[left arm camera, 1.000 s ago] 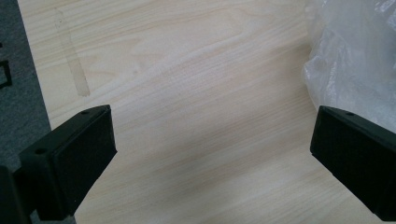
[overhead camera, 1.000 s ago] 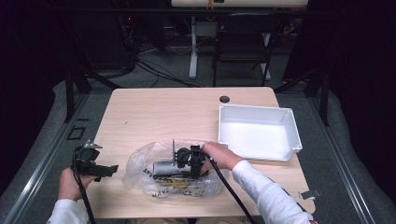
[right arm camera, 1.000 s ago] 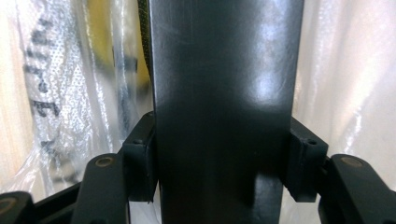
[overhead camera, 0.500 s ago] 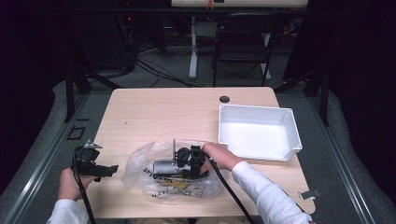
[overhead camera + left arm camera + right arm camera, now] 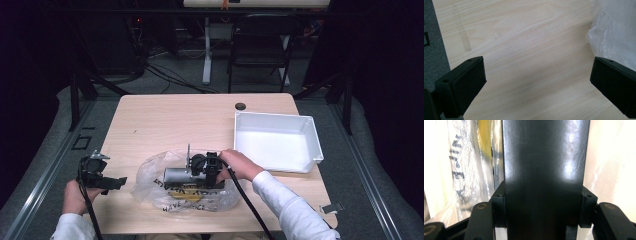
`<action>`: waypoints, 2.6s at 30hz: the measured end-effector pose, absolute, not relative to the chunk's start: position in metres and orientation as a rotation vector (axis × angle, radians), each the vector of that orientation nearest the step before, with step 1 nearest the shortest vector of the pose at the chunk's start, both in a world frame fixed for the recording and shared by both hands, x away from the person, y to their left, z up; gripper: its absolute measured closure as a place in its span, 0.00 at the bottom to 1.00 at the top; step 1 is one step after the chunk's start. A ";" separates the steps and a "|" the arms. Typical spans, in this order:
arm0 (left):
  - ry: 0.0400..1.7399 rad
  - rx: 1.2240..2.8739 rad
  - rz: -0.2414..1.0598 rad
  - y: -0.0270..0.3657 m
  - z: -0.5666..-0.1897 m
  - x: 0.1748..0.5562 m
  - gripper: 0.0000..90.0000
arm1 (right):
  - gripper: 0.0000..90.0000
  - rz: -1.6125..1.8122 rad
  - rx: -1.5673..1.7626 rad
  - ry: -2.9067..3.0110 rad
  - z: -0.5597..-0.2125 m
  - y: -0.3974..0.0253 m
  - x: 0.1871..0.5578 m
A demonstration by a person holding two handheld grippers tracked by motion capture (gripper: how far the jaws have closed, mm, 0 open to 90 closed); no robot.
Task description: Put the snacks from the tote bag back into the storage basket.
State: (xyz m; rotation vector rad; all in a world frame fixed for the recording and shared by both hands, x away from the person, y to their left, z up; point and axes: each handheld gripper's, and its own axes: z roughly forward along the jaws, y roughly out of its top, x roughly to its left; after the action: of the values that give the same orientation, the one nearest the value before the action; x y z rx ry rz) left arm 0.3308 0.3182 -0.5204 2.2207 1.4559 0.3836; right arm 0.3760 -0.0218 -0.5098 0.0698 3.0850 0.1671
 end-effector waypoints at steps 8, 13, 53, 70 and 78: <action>1.454 2.221 0.382 0.318 -0.521 0.331 0.00 | 0.47 0.178 0.077 3.064 -0.497 -0.024 0.376; 1.454 2.221 0.383 0.318 -0.520 0.331 0.00 | 0.47 0.187 0.082 3.056 -0.490 -0.026 0.377; 1.456 2.225 0.389 0.318 -0.521 0.331 0.00 | 0.47 0.236 0.055 3.016 -0.435 -0.045 0.386; 1.459 2.223 0.396 0.318 -0.520 0.331 0.00 | 0.47 0.271 0.075 3.013 -0.411 -0.068 0.402; 1.460 2.223 0.396 0.318 -0.521 0.331 0.00 | 0.47 0.264 0.087 3.001 -0.401 -0.083 0.408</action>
State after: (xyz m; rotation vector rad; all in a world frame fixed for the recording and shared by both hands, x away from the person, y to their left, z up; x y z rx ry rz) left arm 0.3311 0.3178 -0.5205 2.2226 1.4599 0.3958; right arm 0.4081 -0.0826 -0.4009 0.0875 3.0007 0.2644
